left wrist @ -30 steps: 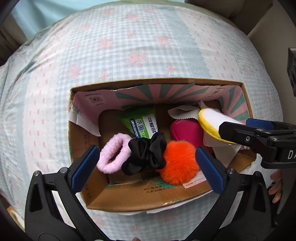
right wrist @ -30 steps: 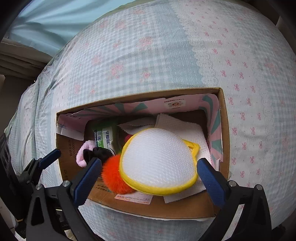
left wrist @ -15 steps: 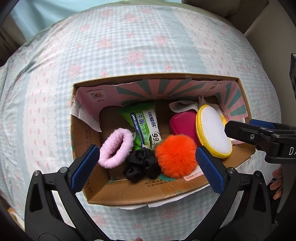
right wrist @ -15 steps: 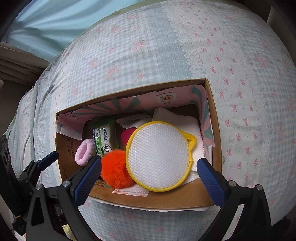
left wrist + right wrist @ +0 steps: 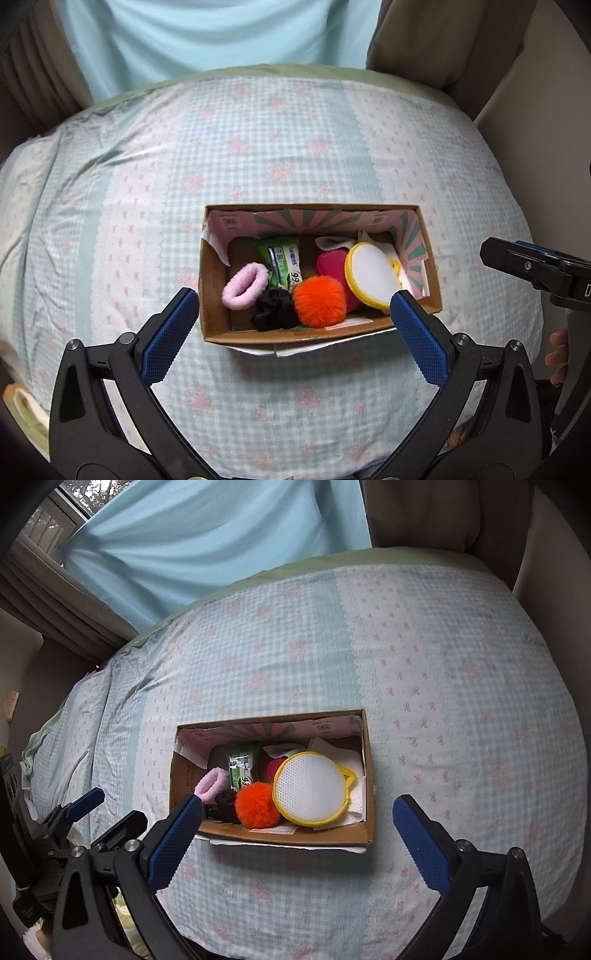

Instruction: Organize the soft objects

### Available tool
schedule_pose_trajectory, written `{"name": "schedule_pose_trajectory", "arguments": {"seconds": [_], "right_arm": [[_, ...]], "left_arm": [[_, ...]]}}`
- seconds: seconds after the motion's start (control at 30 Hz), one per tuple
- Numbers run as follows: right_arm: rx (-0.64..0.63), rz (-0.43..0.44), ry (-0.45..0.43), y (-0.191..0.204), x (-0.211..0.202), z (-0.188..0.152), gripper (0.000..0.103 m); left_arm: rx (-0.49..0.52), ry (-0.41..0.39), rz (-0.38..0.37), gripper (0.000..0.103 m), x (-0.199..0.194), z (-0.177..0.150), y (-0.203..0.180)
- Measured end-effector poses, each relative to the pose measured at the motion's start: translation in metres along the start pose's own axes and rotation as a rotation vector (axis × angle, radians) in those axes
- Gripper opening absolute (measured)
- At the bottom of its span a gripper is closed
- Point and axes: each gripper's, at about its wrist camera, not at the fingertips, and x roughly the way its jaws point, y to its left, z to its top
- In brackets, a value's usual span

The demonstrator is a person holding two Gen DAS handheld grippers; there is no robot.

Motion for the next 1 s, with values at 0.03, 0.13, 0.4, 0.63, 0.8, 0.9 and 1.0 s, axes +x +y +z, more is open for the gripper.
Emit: {"name": "schedule_pose_trajectory", "arguments": {"seconds": [0.03, 0.13, 0.4, 0.63, 0.8, 0.9, 1.0], "right_arm": [[-0.016, -0.013, -0.032, -0.001, -0.019, 0.000, 0.102], [-0.063, -0.052, -0.120, -0.001, -0.074, -0.002, 0.102], [-0.165, -0.119, -0.324, 0.005, -0.179, -0.023, 0.102], [-0.201, -0.197, -0.452, 0.002, -0.219, -0.044, 0.102], [-0.178, -0.204, -0.481, -0.009, -0.226, -0.051, 0.102], [-0.165, -0.204, -0.488, -0.014, -0.228, -0.051, 0.102], [-0.158, -0.205, -0.490, -0.018, -0.230, -0.051, 0.102]], "left_arm": [[-0.007, -0.027, 0.001, 0.103, -0.017, 0.001, -0.003], [-0.026, -0.112, 0.004, 0.103, -0.069, 0.002, -0.015], [-0.057, -0.345, 0.008, 0.103, -0.176, -0.003, -0.047], [-0.015, -0.471, 0.040, 0.103, -0.219, -0.016, -0.082], [0.029, -0.524, 0.071, 0.103, -0.230, -0.024, -0.102], [0.038, -0.525, 0.072, 0.103, -0.230, -0.027, -0.111], [0.044, -0.520, 0.075, 0.103, -0.227, -0.027, -0.115]]}}
